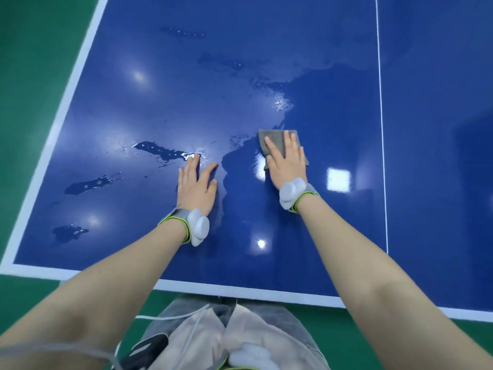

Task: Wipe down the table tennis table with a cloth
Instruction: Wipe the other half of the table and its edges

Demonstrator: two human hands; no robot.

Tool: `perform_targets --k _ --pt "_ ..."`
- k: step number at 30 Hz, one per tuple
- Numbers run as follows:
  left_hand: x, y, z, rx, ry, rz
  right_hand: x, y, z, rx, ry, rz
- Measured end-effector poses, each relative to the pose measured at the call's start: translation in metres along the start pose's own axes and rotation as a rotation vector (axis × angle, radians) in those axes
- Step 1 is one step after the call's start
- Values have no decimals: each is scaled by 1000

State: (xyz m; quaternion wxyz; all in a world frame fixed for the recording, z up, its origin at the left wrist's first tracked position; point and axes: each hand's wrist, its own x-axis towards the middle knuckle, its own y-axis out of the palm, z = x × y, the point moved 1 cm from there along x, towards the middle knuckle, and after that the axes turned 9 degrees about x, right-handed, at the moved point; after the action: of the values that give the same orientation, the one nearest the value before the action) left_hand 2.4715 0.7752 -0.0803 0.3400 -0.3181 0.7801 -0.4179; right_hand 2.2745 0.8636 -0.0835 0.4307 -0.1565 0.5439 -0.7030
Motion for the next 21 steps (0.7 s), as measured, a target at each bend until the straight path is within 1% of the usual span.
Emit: perform_targets --k 3,5,7,10,13,15,16,17,19,21 --pt "2 -1 3 46 24 41 19 -6 2 18 183 -16" --pt "2 -2 5 60 26 43 27 -4 15 7 216 -9" --pt "3 -2 5 63 28 37 29 2 31 -13 149 5" --pt "5 -1 3 62 18 31 25 10 48 -56 -62 60" --pt "11 -3 1 69 8 34 24 7 44 -11 -238 122" --pt "18 -4 -2 69 5 48 30 0 30 8 -291 105" --pt "22 -5 -3 67 1 57 35 -4 21 3 -267 80" --pt "26 -6 -4 65 -2 63 42 -8 12 -1 -205 49" --pt "33 -8 -6 72 -5 69 57 -16 0 5 -23 -17" --pt "38 -8 -6 90 1 64 71 -22 -2 55 147 -38"
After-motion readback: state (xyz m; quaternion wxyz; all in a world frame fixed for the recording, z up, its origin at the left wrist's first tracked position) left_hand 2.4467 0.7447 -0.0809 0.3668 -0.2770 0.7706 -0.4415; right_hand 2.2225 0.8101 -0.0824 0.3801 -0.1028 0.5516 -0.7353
